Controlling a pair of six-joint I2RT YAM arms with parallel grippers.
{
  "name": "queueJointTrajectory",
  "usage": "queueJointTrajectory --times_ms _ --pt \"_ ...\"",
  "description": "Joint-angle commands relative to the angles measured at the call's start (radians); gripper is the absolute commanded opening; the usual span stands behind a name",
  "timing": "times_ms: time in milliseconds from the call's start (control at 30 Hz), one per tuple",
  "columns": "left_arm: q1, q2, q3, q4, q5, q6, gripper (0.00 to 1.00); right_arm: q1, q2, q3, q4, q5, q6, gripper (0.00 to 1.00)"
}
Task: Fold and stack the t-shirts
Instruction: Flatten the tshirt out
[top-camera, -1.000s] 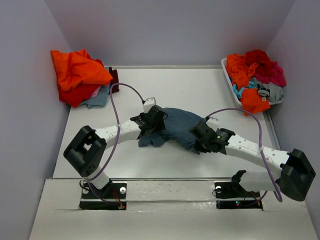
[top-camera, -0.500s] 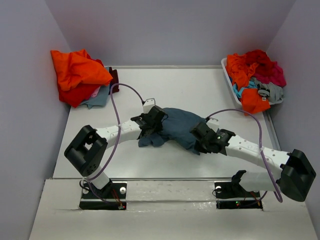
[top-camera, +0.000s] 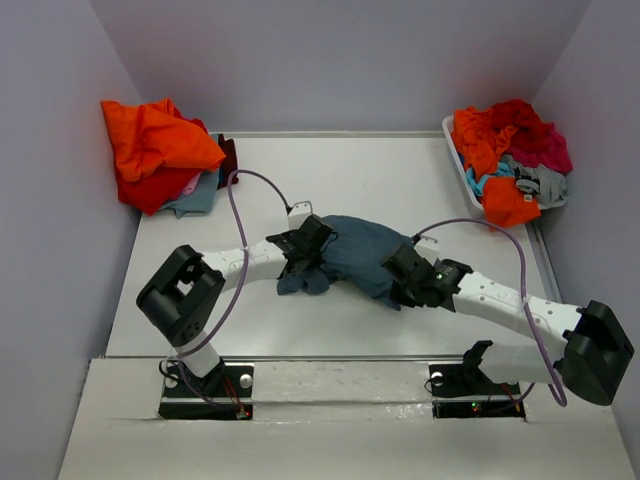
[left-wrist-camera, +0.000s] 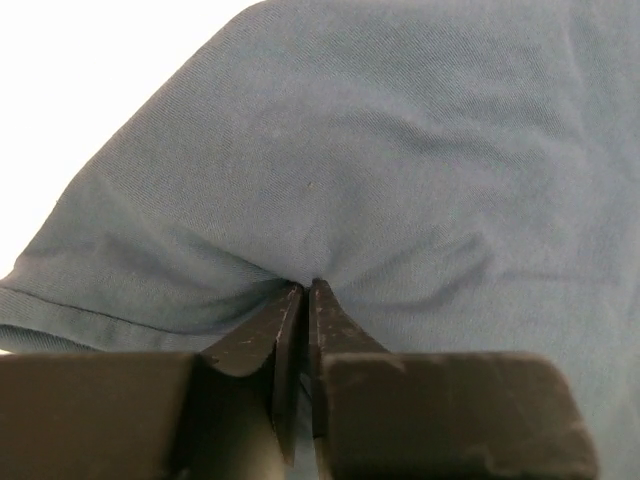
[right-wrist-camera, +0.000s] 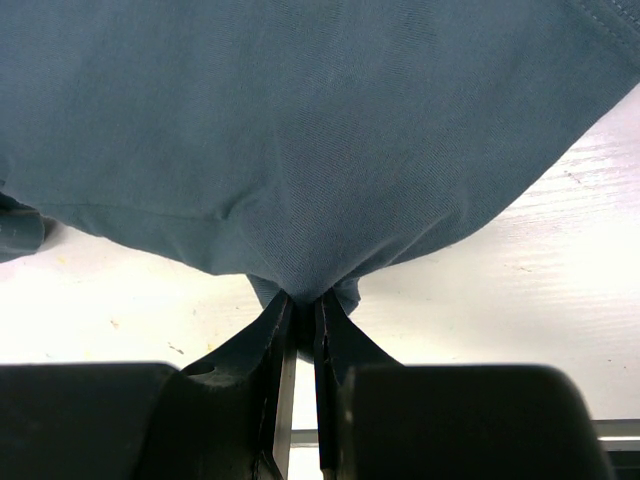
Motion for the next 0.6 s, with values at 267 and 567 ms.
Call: queueJointTrajectory --times_ms 267,567 --pt "-0.084 -0.093 0.099 -0.145 -0.241 0.000 0.06 0.017 -0.054 0.071 -0.033 0.088 -0.027 0.07" --pt "-0.146 -0.251 0.272 -0.341 -0.433 0.038 0.06 0.017 -0.058 0.377 -0.109 0.251 -0.213 0.07"
